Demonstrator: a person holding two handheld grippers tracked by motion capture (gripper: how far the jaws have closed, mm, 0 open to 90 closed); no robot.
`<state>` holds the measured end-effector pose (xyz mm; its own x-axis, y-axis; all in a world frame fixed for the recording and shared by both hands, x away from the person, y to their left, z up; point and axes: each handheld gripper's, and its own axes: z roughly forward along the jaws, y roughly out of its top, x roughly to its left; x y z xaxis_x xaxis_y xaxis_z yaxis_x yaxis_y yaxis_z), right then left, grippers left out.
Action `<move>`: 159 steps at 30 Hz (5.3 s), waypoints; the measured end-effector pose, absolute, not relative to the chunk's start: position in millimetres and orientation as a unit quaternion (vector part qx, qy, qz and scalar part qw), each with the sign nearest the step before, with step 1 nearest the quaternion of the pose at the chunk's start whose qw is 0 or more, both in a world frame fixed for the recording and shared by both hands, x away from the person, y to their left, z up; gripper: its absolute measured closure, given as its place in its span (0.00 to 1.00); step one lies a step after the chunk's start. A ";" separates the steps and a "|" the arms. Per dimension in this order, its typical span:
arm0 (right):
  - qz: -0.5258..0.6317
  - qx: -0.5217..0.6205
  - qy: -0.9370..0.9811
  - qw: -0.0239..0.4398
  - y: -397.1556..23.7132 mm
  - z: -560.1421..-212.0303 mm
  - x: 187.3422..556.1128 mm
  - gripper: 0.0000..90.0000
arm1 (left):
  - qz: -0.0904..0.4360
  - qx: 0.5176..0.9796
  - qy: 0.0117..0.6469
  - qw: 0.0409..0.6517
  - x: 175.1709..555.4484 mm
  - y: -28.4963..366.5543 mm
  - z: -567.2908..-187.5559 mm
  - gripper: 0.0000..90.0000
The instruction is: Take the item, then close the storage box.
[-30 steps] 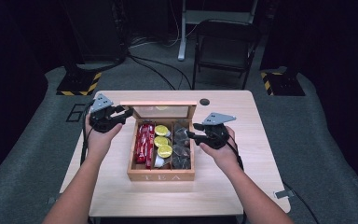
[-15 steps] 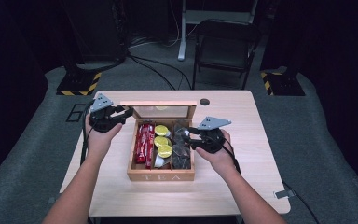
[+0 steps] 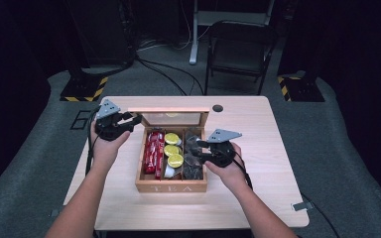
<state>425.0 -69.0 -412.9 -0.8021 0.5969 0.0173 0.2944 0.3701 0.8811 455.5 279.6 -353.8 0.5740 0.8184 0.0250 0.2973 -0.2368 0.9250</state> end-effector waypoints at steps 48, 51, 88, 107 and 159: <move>0.450 0.299 0.836 0.093 -47.6 -461.6 439.5 0.61 | 0.265 0.741 0.376 0.488 454.5 279.7 -353.7 0.68; 0.448 0.299 0.838 0.089 -47.5 -464.0 440.0 0.61 | 0.264 0.742 0.377 0.488 454.6 279.7 -353.6 0.68; 0.461 0.269 0.840 0.098 -51.1 -456.2 434.2 1.00 | 0.264 0.742 0.377 0.488 454.6 279.7 -353.4 0.68; 0.493 0.280 0.816 0.108 -71.7 -429.8 429.7 1.00 | 0.265 0.741 0.379 0.487 454.4 279.0 -353.2 0.68; 0.504 0.353 0.768 0.177 -147.4 -403.6 439.5 1.00 | 0.267 0.741 0.380 0.485 454.0 278.3 -352.9 0.68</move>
<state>439.5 -147.4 -403.6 -0.6884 0.7206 0.0831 0.3631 0.2432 0.8994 454.0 278.3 -352.9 0.5687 0.8221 0.0265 0.3050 -0.2406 0.9215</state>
